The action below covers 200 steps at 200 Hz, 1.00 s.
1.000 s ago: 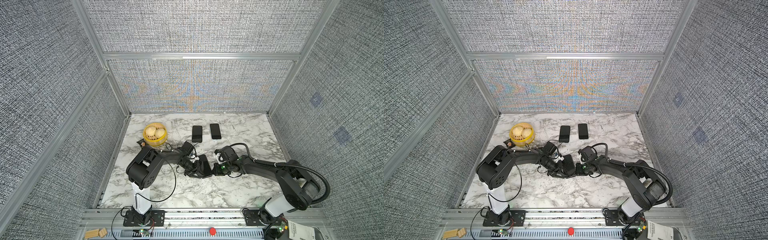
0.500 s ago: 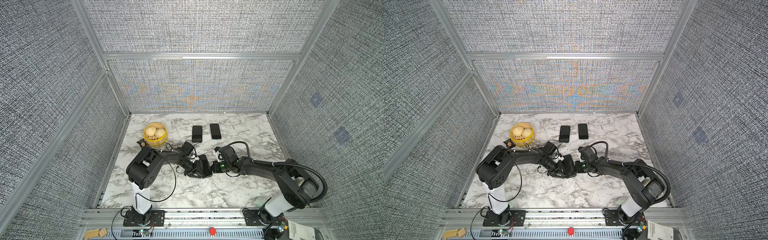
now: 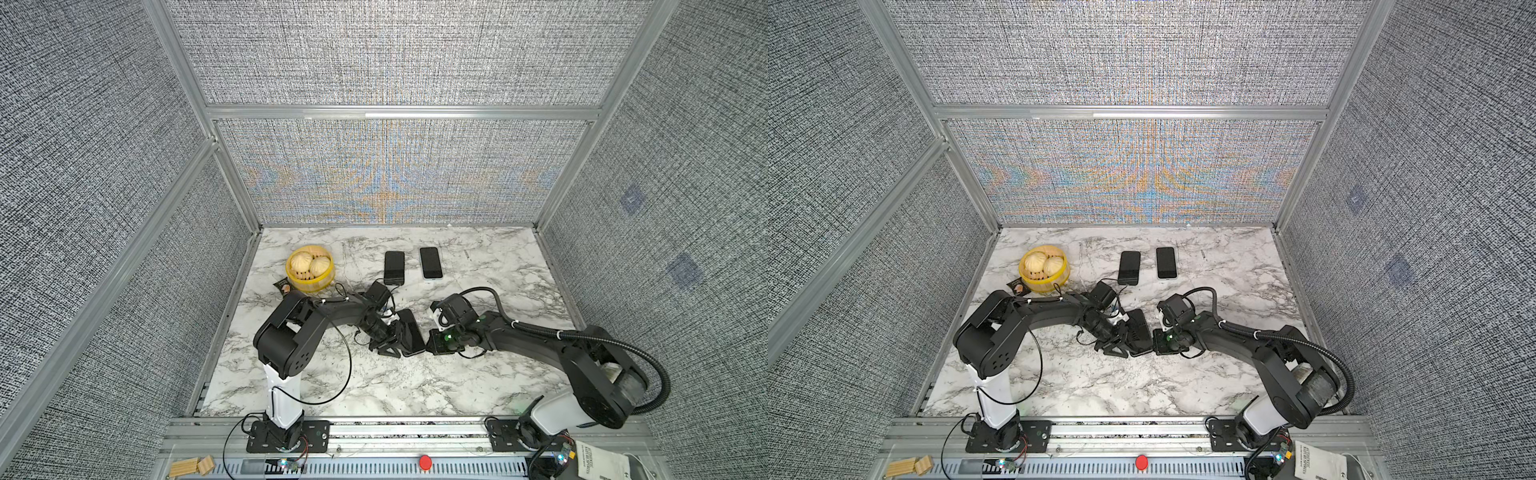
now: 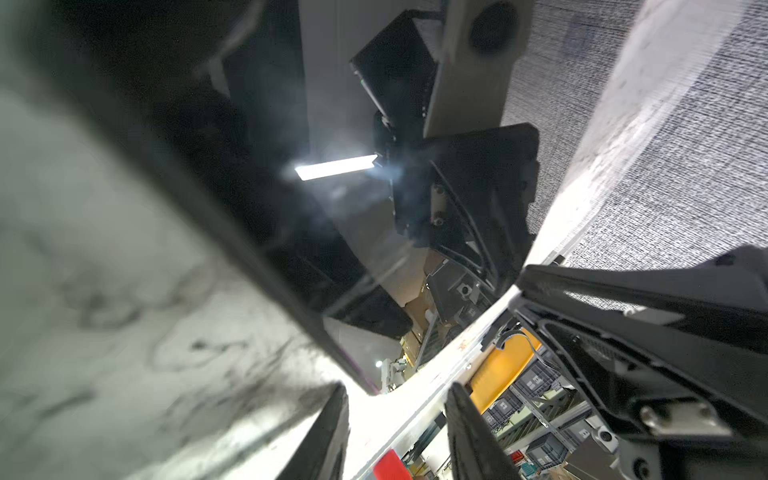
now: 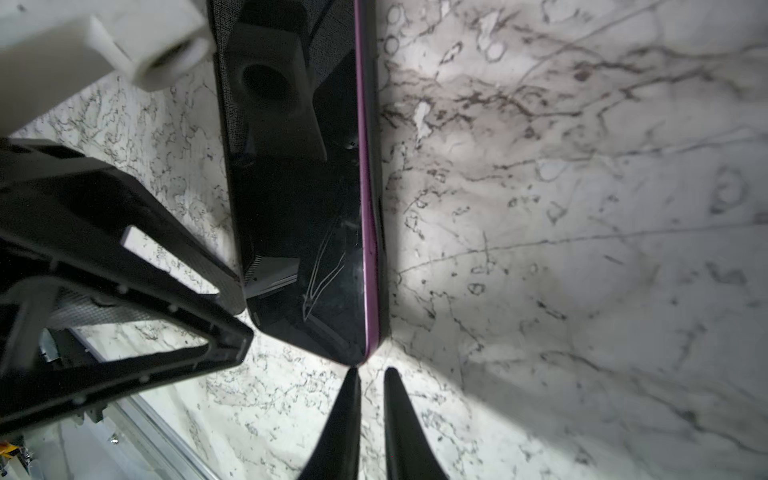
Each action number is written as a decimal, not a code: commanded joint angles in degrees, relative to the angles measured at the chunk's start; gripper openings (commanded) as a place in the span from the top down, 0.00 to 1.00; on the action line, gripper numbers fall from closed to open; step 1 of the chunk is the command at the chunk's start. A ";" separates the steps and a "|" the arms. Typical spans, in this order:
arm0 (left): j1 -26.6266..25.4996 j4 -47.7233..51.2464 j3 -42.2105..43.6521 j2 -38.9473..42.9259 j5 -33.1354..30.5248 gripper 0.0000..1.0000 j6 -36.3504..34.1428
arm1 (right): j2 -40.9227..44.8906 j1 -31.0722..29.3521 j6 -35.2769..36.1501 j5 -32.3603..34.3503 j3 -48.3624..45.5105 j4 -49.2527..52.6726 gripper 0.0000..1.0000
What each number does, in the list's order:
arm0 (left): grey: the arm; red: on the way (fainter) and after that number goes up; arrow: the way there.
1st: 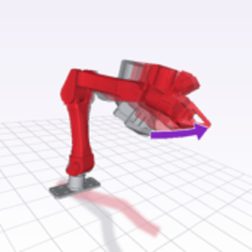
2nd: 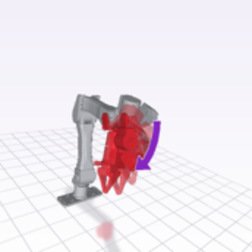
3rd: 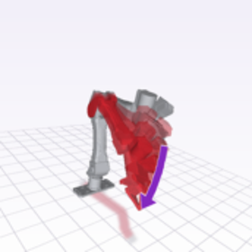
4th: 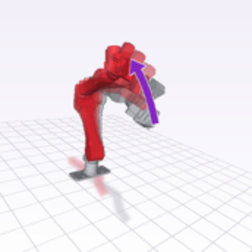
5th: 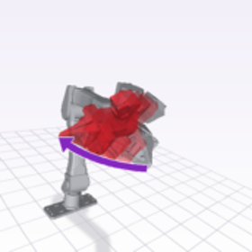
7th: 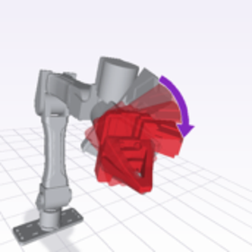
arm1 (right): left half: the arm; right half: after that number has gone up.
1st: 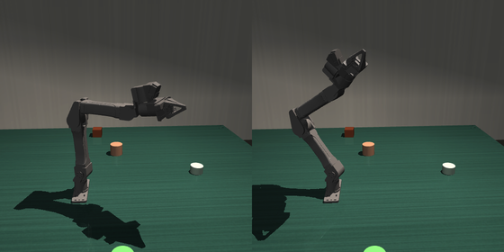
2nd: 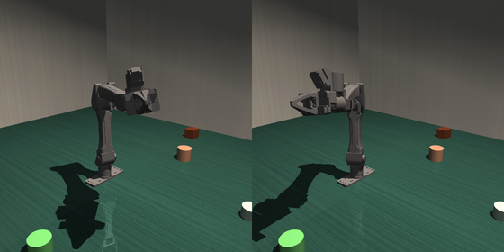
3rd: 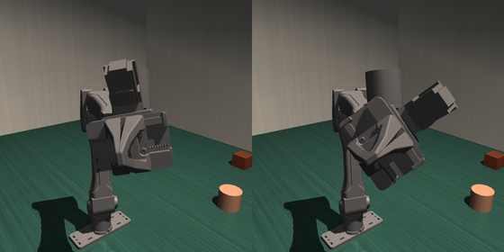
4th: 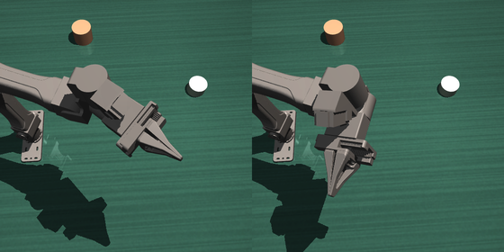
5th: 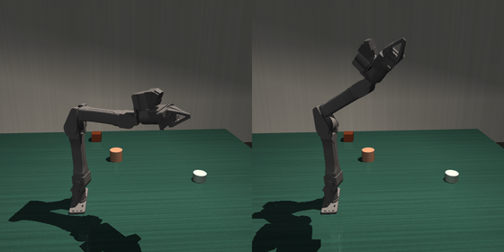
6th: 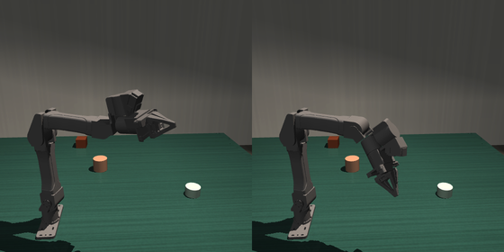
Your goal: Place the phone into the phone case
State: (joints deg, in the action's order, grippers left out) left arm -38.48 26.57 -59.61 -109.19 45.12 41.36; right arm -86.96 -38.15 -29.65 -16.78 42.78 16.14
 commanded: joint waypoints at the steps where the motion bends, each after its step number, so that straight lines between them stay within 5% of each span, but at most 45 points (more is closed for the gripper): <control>1: -0.02 7.81 -0.39 -0.07 -10.03 0.58 -2.11 | -0.30 -0.07 0.77 -0.19 0.98 1.32 0.78; 84: -0.12 6.89 -3.01 0.08 -11.42 0.43 -1.22 | -3.65 -0.08 1.23 -2.01 2.81 -0.58 0.77; 151: -0.13 4.61 -4.28 -2.51 -9.27 0.61 -0.74 | -5.30 0.09 0.89 -4.06 2.13 -1.16 0.85; 200: -0.15 2.95 -4.11 -3.42 -8.34 0.64 -0.28 | -6.43 0.10 0.50 -5.24 1.46 -1.98 0.89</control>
State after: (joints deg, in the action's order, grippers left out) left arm -38.52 32.42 -64.27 -111.44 41.91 40.97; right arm -92.29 -37.78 -29.21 -21.78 45.04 12.86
